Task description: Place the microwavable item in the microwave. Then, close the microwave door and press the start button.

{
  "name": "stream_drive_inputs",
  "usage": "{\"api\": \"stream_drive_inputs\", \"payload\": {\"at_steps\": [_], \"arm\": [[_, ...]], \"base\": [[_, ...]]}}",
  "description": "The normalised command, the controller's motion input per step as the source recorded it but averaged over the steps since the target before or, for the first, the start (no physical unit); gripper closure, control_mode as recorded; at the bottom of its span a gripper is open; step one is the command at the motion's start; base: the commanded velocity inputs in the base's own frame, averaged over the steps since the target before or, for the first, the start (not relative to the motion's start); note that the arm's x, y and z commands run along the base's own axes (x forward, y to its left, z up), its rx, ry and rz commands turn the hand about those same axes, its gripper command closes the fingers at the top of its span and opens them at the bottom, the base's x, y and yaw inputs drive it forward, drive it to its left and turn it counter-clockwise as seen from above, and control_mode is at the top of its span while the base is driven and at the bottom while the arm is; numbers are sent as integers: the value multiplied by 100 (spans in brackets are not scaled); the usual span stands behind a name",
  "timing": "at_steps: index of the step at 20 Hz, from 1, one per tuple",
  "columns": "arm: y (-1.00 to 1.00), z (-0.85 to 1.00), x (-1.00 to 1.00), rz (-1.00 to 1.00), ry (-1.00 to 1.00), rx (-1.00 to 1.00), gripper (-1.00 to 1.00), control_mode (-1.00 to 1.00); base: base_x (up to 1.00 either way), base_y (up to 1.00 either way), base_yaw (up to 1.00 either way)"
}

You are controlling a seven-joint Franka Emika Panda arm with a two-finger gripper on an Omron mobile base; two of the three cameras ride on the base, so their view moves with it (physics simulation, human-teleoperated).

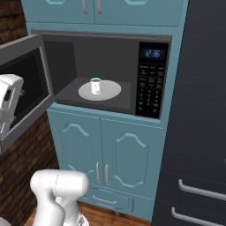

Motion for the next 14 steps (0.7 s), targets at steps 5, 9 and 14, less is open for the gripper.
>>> {"api": "stream_drive_inputs", "payload": {"at_steps": [5,9,14], "arm": [[65,-53,-100,6,-20,-16,-100,-100],[100,-66,-96,8,-12,-12,-100,-100],[100,-73,-60,9,-5,-8,-100,-100]], "base": [[0,0,0],[0,0,0],[0,0,0]]}}
